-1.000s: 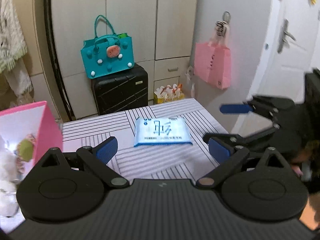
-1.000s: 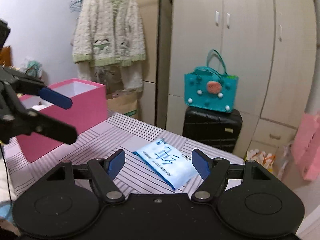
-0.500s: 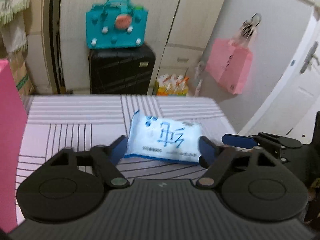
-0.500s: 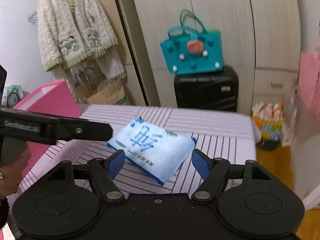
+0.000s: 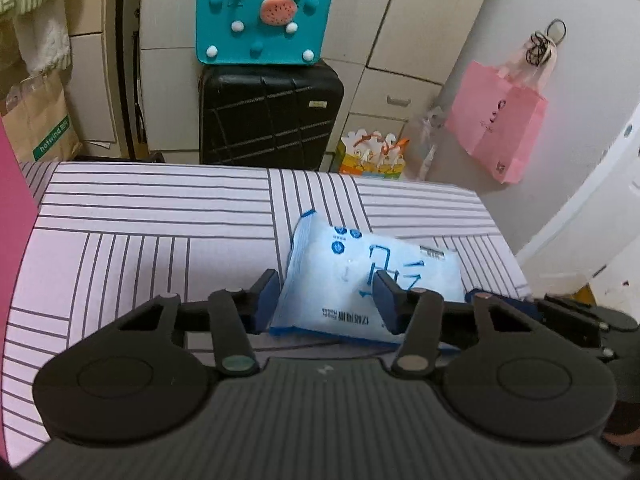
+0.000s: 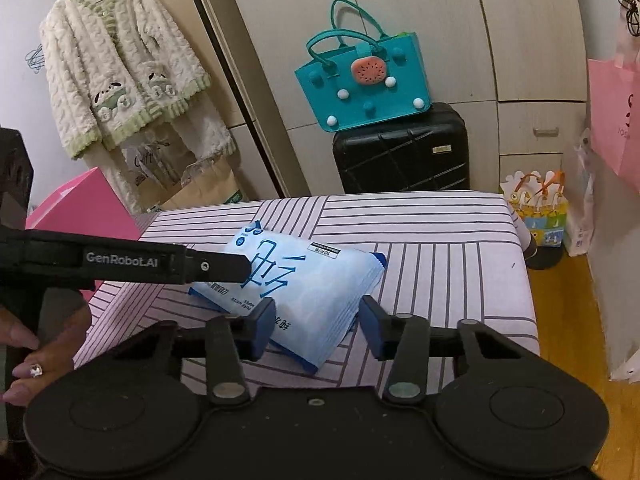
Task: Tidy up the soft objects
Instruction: 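Close the left tool on the wipes pack while the right tool grips its other end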
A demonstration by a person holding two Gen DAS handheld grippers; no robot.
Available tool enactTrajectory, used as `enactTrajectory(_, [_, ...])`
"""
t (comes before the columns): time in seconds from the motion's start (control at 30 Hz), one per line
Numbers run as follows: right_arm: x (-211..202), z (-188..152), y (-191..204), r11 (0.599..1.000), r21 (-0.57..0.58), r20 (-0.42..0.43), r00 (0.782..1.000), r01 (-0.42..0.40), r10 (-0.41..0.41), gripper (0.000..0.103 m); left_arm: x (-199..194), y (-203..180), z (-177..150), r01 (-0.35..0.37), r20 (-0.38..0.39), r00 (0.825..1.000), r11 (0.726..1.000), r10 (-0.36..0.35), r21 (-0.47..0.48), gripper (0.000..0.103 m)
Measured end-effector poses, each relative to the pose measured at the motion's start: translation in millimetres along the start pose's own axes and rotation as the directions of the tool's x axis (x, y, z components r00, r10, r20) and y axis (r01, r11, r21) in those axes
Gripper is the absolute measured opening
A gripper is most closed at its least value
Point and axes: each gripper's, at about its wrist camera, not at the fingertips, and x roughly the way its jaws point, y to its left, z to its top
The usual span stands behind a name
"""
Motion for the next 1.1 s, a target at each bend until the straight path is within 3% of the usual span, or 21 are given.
enactTrajectory(0.1, [0.3, -2.0, 0.7, 1.0, -0.002, 0.015, 1.0, 0.024, -0.024, 0.044, -0.7, 1.0, 3.7, 0.011, -0.019, 1.0, 1.0, -0.01, 0.006, 0.039])
enactTrajectory(0.33, [2.1, -2.0, -2.5, 1.0, 0.003, 0.03, 0.999, 0.017, -0.017, 0.045, 0.3, 6.4, 3.1, 0.041, -0.038, 0.998, 0.997, -0.043, -0.064, 0.038])
enactTrajectory(0.63, [4.5, -2.0, -1.0, 1.0, 0.002, 0.033, 0.999, 0.008, -0.008, 0.049, -2.3, -12.3, -9.5, -0.001, -0.014, 1.0, 0.998, 0.0, -0.065, 0.036])
enactTrajectory(0.87, [4.5, -4.0, 2.3, 0.999, -0.036, 0.043, 0.999, 0.017, -0.015, 0.049, -4.5, -8.6, -9.8, 0.004, -0.024, 1.0, 0.988, -0.008, -0.153, 0.036])
enactTrajectory(1.1, [-0.9, -1.8, 4.8, 0.999, -0.018, 0.046, 0.998, 0.031, -0.031, 0.035, -19.0, -21.7, -21.9, 0.013, -0.04, 0.999, 0.995, -0.017, -0.104, 0.036])
